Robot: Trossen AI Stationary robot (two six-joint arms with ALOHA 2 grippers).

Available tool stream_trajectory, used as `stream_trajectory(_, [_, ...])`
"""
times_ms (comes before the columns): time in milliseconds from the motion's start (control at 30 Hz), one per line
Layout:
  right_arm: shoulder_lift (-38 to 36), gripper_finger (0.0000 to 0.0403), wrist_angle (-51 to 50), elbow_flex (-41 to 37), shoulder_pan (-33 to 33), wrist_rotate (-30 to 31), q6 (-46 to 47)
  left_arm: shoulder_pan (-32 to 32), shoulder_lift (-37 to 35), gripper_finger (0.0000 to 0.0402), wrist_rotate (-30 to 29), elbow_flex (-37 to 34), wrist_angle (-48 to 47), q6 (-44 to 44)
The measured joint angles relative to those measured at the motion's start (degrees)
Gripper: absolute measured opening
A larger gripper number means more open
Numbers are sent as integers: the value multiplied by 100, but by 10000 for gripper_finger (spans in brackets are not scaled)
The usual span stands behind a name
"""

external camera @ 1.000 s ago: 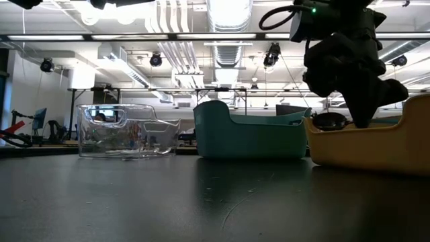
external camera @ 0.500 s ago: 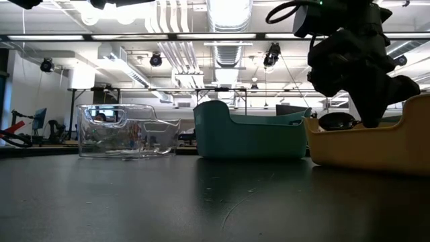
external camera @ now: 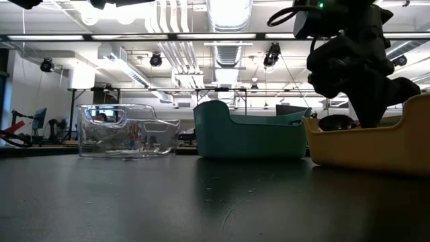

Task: Sort silverware by color (type)
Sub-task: Put the black spoon into the yellow bin

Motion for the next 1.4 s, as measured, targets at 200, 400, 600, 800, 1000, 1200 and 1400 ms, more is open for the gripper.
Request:
stream_trajectory(200, [2,9,15,-13,0,113,44,0,0,199,1,0,-2,0])
stream_trajectory(400, [2,9,58,-24,0,131,73,0,0,199,1,0,-1,0])
stream_trajectory(600, [-10,9,91,-24,0,129,-5,0,0,199,1,0,-4,0])
stream_trajectory(800, [-159,9,-18,72,0,86,-376,0,40,199,88,2,-56,-12])
stream_trajectory(1000, [-481,9,-97,237,0,150,-1010,11,173,199,2038,2,-467,-491])
stream_trajectory(1200, [-906,9,130,424,-2,527,-2227,15,465,199,3334,2,-227,-643])
stream_trajectory(1400, [-1092,9,1261,512,36,637,-3993,66,1027,199,2793,4,939,-739])
